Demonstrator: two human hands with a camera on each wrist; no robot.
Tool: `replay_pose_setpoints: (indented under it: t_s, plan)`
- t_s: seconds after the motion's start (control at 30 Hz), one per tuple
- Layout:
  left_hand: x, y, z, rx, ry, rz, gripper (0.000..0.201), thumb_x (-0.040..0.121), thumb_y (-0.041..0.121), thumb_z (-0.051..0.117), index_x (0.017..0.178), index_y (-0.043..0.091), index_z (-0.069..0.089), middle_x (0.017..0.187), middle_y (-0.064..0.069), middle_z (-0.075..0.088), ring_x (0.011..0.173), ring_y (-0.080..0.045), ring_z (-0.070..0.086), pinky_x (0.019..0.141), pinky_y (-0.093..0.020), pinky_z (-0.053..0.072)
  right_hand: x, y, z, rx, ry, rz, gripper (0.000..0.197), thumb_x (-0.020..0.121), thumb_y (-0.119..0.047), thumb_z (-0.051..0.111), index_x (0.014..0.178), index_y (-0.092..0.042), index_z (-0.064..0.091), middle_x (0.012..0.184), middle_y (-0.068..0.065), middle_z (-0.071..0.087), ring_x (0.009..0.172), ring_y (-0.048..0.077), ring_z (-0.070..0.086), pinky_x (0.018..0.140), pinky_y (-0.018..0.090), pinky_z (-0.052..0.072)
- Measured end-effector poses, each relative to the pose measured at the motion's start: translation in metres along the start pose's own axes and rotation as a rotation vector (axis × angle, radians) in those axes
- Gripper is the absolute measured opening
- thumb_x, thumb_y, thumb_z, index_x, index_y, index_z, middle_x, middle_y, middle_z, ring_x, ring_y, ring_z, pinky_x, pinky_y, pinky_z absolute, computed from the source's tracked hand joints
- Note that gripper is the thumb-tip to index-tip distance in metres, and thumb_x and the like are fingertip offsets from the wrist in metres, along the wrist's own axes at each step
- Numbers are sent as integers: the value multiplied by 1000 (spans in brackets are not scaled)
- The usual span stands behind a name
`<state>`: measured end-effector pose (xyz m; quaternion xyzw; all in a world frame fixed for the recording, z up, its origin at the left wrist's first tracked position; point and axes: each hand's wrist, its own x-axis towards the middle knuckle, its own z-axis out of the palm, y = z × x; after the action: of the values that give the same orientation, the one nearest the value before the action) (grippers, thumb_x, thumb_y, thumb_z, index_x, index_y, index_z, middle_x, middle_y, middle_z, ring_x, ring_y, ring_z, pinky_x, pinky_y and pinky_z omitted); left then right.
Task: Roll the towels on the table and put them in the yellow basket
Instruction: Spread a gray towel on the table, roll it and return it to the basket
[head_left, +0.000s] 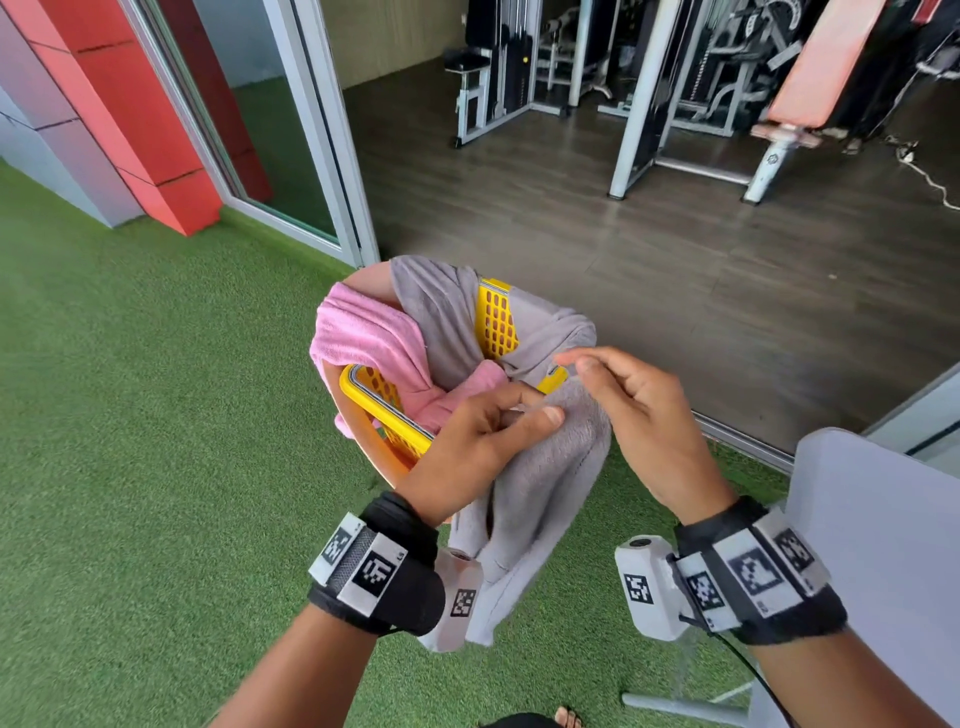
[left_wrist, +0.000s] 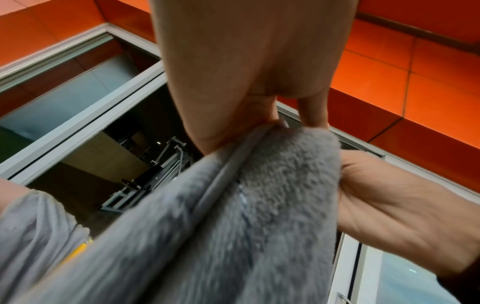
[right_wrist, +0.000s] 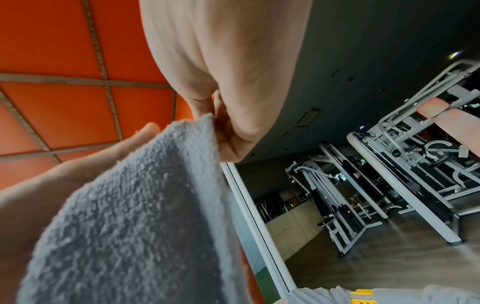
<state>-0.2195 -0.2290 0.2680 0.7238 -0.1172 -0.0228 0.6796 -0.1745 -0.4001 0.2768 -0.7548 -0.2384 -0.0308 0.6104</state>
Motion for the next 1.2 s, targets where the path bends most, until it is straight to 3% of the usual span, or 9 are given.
replay_pose_setpoints:
  t_s: [0.2,0.37,0.53,0.67,0.77,0.93,1.03,1.1,1.2]
  plan:
    - [7,-4,-1,-54,240,68,28,99,15,51,77,-2,52,75,-9,43,74,-17,38,70,-32,34,-7,6,12,136,-127,165,17,95,-27,58,108,-19,66,91,-16,69,88,-1,62,83,20,44]
    - [4,-12,-8,-32,178,24,31,95,26,56,82,-2,56,80,-12,46,78,-21,40,73,-38,33,-4,12,9,187,-17,159,23,93,-36,62,101,-16,72,89,-2,67,87,10,56,82,42,45]
    - [-2,-7,-3,-126,94,-10,49,95,36,56,97,-12,53,89,-15,51,86,-26,45,77,-46,37,1,2,18,110,-87,73,12,96,-10,59,95,-18,69,89,-8,71,87,0,62,80,16,44]
    - [2,-2,-8,-102,158,18,43,94,34,59,84,-8,56,81,-12,53,80,-20,47,78,-39,40,3,3,24,140,-103,88,8,97,-14,58,99,-14,66,92,6,70,88,8,62,83,27,48]
    - [5,9,-16,-99,310,87,24,97,17,53,75,13,58,73,-7,48,71,-16,44,68,-33,39,0,8,29,130,-154,112,10,97,-15,58,97,-9,66,90,-8,67,90,-1,59,82,17,44]
    - [18,18,-43,-18,532,183,40,96,23,54,79,-13,47,79,-6,38,75,-19,32,69,-36,28,-13,21,25,75,-136,142,10,96,-14,59,92,-11,68,75,-11,60,75,-1,50,72,19,39]
    - [12,16,-31,38,422,123,36,96,27,53,88,-8,54,80,-7,50,77,-10,47,76,-27,40,-3,4,23,88,-90,54,13,96,-12,59,100,-21,68,88,6,67,82,9,57,77,24,42]
    - [4,11,-17,74,185,46,38,92,31,61,97,-6,55,83,-4,55,79,-10,50,75,-26,42,5,-10,22,131,-93,9,16,97,-8,57,108,-17,64,86,0,68,82,11,62,77,23,44]
    - [0,11,-7,141,76,21,30,93,19,63,74,0,50,63,-1,43,58,-9,40,56,-20,33,11,-15,21,155,-104,1,17,97,-3,53,114,-3,56,73,-16,63,71,-2,56,70,16,41]
